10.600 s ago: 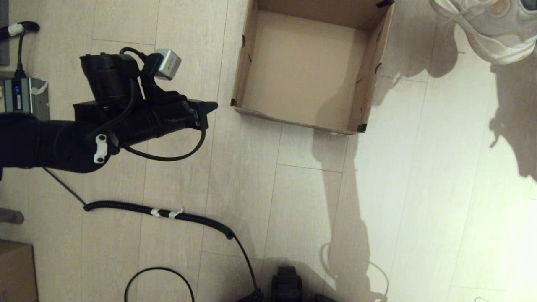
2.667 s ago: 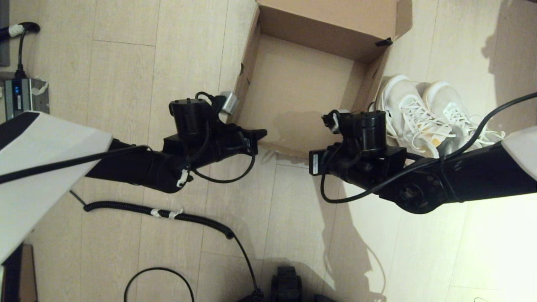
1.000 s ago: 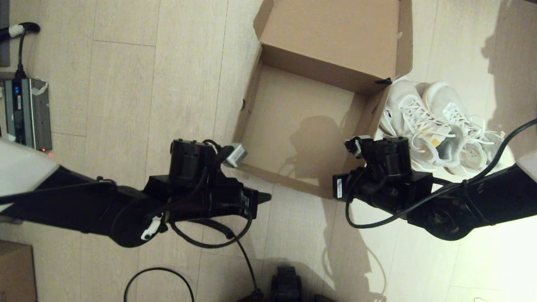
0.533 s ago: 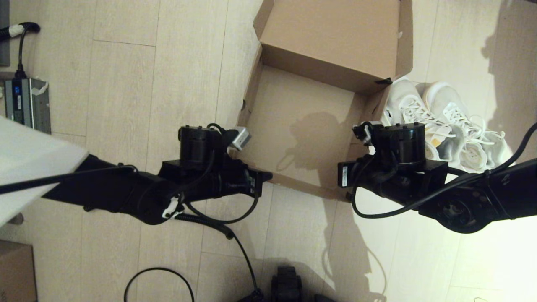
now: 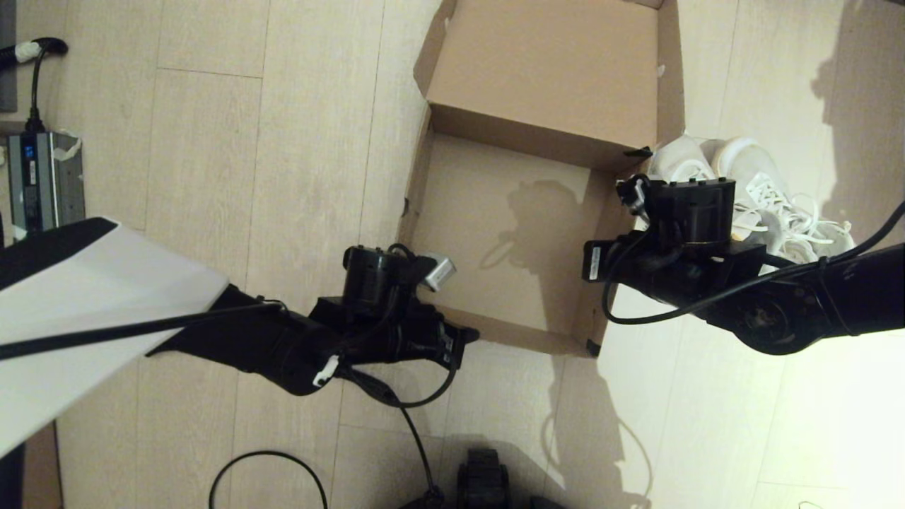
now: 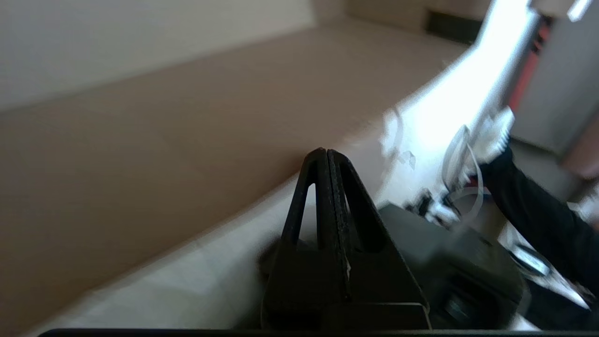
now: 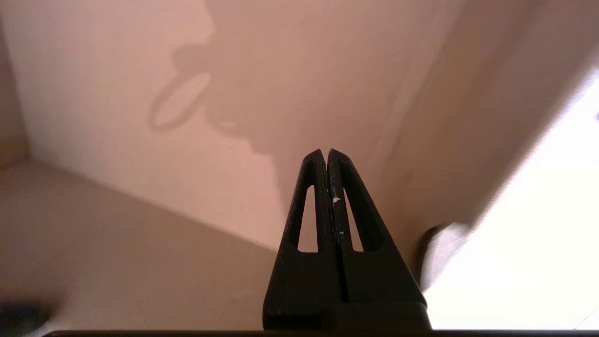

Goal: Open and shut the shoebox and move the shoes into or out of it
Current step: Put the shoes into the shoe box

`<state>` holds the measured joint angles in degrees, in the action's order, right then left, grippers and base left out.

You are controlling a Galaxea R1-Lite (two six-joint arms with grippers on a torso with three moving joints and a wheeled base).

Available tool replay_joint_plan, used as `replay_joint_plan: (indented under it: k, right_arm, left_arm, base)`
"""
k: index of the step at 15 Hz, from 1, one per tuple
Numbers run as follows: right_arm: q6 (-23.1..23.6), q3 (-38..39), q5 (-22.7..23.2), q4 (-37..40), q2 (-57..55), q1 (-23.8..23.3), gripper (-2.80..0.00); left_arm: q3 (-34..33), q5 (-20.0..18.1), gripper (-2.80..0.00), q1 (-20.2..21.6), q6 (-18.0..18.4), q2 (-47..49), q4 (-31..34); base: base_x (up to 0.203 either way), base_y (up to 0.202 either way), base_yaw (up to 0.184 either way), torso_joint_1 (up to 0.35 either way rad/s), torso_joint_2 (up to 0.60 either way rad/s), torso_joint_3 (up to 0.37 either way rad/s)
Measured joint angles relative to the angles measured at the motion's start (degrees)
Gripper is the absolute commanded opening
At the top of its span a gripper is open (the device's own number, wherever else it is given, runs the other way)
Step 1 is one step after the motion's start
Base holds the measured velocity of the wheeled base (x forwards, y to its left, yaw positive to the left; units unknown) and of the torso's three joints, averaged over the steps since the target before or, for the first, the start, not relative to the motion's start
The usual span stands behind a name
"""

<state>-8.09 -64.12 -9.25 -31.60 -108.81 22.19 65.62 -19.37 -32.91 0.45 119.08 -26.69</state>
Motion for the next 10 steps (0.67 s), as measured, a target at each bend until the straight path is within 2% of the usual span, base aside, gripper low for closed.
replay_joint_plan:
  k: [4,7,10]
  right_arm:
    - [-0.02,-0.13,0.11,0.01,-0.20,-1.93,-2.80]
    - [-0.02,0.04,0.02,-0.29,-0.20,-2.13,-2.80]
    - [0.09,-0.56,-0.04,-0.25,0.25,-2.35,-2.80]
  left_arm:
    - [-0.98,-0.20,-2.80,-1.88,-0.47,-2.00,3.14]
    - [-5.37,-0.22,-2.80,-3.07,-1.68,-5.08,5.59]
    - [-6.47,0.12,-2.80,-5.27,-4.59,-7.51,5.64]
  base:
    - [0.000,0.000,0.000,0.000,0.00,0.000]
    - [0.000,0.000,0.000,0.000,0.00,0.000]
    - [0.000,0.000,0.000,0.000,0.00,0.000]
